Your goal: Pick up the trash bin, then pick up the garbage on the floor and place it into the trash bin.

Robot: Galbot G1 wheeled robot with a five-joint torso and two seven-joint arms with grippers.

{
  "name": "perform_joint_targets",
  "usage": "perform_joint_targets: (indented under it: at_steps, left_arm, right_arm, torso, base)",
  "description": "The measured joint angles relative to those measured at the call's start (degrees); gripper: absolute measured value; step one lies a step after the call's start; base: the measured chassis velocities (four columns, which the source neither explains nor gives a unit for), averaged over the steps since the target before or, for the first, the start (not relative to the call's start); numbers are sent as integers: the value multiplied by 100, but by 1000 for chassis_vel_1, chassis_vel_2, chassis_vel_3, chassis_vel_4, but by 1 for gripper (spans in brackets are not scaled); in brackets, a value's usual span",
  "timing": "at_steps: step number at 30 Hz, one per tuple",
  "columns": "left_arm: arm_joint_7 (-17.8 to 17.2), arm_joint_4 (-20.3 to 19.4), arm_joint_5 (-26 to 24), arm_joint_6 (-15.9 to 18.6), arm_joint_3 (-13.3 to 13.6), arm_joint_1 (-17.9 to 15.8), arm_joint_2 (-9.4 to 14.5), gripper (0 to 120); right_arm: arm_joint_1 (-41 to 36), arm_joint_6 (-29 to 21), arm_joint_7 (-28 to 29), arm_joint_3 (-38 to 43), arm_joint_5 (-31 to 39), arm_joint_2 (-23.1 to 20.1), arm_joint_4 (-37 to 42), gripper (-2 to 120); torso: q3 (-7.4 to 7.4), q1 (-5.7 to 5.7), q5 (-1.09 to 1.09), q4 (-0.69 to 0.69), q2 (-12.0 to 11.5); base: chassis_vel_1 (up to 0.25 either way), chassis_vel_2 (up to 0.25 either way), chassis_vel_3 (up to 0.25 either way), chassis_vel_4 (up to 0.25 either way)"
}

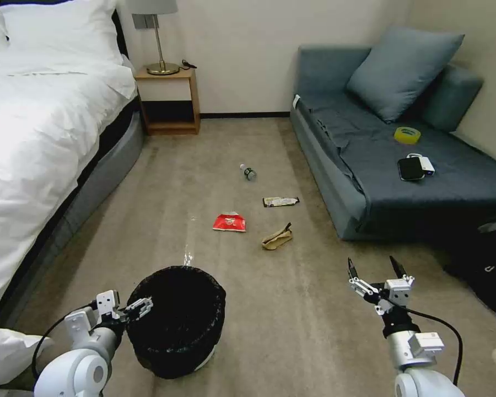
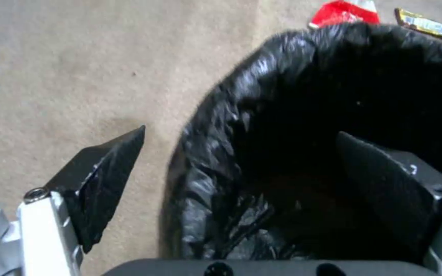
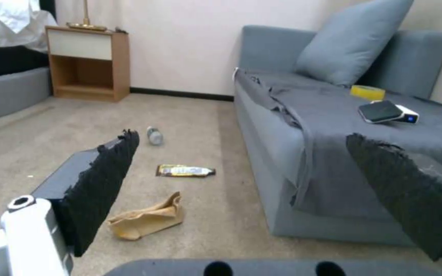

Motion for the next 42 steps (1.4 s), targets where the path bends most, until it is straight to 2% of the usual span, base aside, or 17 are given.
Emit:
perform_joint_targets:
  at_steps: [7, 8, 13, 14, 17, 18, 22, 23, 26, 34, 37, 38, 41, 42]
  left_arm:
    - [-52, 179, -201, 29, 29, -84, -49, 73]
    - [-52, 179, -201, 29, 29, -84, -49, 73]
    - [66, 258, -193, 26, 15, -123, -39, 50]
    - [66, 258, -193, 26, 15, -123, -39, 50]
    - [119, 259, -206, 27, 1, -127, -26, 36]
    - [119, 259, -206, 27, 1, -127, -26, 36]
    - [229, 206, -249, 44, 7, -115, -21, 18]
    - [229, 206, -249, 44, 7, -115, -21, 18]
    - [304, 88, -345, 70, 18, -87, -21, 5]
    - [475, -124, -496, -65, -16, -17, -23, 4]
    - [776, -195, -470, -275, -48, -5, -19, 4]
    - [776, -195, -470, -275, -48, -5, -19, 4]
    - [1159, -237, -260, -505, -117, 10, 0, 4]
    - [1159, -237, -260, -505, -117, 10, 0, 4]
  right_arm:
    - [73, 33, 92, 55, 64, -24, -111, 100]
    - [73, 33, 92, 55, 64, -24, -111, 100]
    - [153, 43, 193, 77, 88, -27, -219, 100]
    - [153, 43, 193, 77, 88, -27, -219, 100]
    - [199, 44, 249, 77, 96, -24, -269, 100]
    - [199, 44, 249, 77, 96, -24, -269, 100]
    - [217, 44, 264, 72, 96, 12, -287, 100]
    - [217, 44, 264, 72, 96, 12, -287, 100]
    - [204, 48, 266, 65, 85, 37, -276, 100]
    - [166, 61, 273, 67, 84, 72, -206, 100]
    - [162, 92, 275, 48, 90, 102, -191, 100]
    - [162, 92, 275, 48, 90, 102, -191, 100]
    - [168, 169, 221, 11, 103, 116, -181, 100]
    - [168, 169, 221, 11, 103, 116, -181, 100]
  torso:
    - [0, 0, 5, 1, 0]
    - [0, 0, 5, 1, 0]
    - [-1, 0, 4, 2, 2]
    - [-1, 0, 4, 2, 2]
    - [0, 0, 0, 2, 1]
    - [0, 0, 0, 2, 1]
    - [0, 0, -4, -1, 1]
    - [0, 0, -4, -1, 1]
    - [1, 0, -6, -1, 0]
    - [1, 0, -1, 0, 0]
    - [1, 0, -1, -1, -1]
    - [1, 0, -1, -1, -1]
    - [0, 0, -1, -1, 0]
    - [0, 0, -1, -1, 0]
  base:
    - [0, 0, 0, 0]
    - [0, 0, 0, 0]
    - [0, 0, 0, 0]
    - [0, 0, 0, 0]
    - [0, 0, 0, 0]
    - [0, 0, 0, 0]
    - [0, 0, 0, 0]
    - [0, 0, 0, 0]
    - [0, 0, 0, 0]
    - [0, 0, 0, 0]
    - [0, 0, 0, 0]
    - [0, 0, 0, 0]
    - [0, 0, 0, 0]
    - [0, 0, 0, 0]
